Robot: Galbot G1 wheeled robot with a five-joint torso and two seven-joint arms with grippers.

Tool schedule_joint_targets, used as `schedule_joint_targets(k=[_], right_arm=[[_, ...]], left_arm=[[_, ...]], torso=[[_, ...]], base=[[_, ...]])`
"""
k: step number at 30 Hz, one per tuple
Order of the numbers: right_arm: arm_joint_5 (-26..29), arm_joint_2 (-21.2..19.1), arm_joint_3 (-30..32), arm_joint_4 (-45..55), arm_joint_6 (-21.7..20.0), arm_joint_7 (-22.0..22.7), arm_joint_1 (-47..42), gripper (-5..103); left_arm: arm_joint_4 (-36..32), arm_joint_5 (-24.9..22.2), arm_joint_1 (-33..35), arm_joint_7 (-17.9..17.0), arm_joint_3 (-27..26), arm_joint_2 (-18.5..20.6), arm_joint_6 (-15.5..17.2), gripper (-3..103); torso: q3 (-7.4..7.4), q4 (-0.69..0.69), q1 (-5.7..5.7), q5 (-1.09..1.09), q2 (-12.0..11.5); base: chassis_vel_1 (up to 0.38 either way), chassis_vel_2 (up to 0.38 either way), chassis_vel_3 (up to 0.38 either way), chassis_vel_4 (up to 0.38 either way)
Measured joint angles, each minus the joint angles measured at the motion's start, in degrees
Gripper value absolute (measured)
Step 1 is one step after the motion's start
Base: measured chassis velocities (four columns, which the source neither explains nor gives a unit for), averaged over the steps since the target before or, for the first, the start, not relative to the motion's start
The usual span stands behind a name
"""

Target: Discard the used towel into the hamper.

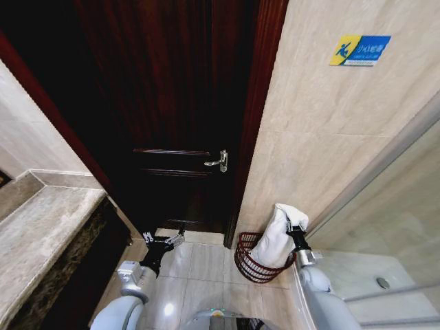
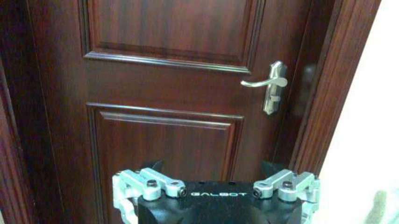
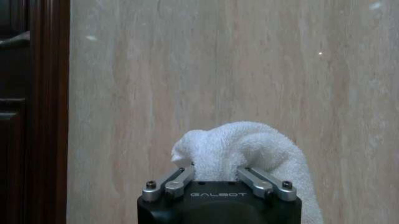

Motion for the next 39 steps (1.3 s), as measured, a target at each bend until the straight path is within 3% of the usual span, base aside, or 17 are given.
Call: schedule_joint_targets(k=[39], right_arm=[[-1.1,4.4,-2.0,-18.6,4.1,-2.3,6.0,12]], left_arm=[[0.0,0.0,0.0,0.0,0.0,0.0,0.0,100]], torso=[[0.00,0.01,0.00,0.01,0.0]], base=[[0.000,0.000,0.000,0.000]])
